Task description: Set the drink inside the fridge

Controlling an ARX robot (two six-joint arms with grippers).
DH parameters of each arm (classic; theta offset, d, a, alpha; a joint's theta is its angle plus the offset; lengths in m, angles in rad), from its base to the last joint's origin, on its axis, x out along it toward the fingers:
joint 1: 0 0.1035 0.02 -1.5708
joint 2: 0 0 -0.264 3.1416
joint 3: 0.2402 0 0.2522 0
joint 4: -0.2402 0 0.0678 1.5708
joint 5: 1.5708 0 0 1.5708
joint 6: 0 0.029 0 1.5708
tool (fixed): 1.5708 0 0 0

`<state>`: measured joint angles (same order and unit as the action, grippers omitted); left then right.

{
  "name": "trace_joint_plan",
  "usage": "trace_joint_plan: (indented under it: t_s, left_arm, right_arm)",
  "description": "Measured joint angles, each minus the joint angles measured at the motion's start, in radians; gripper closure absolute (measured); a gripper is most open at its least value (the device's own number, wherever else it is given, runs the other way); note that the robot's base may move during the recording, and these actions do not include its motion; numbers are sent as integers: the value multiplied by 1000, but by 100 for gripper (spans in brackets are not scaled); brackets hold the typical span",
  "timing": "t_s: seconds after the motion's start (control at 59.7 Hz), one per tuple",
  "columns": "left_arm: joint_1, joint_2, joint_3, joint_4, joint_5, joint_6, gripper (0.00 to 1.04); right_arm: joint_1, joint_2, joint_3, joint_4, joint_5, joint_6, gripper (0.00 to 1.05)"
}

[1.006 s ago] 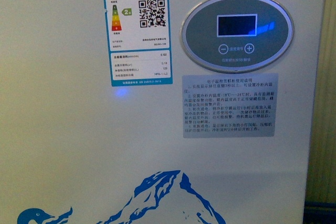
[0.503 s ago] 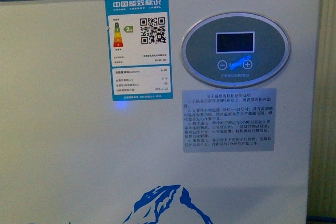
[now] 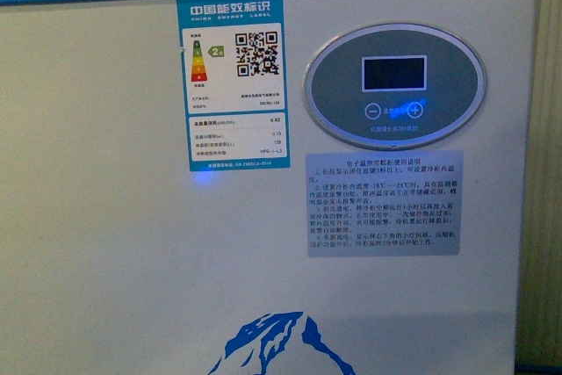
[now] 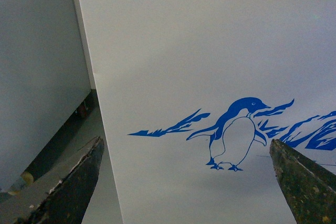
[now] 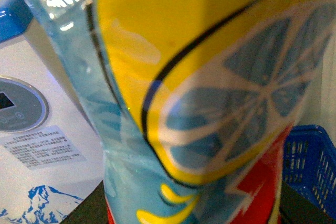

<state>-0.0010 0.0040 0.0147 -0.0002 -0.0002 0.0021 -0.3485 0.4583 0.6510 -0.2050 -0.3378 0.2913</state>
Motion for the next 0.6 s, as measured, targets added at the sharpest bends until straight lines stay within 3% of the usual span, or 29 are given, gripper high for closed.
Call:
trace_joint_plan:
  t_s: [0.603]
  left_arm:
    - [0,0,0,0,0,0,8]
  right_arm:
    - [0,-4,-4,0,4,2,61]
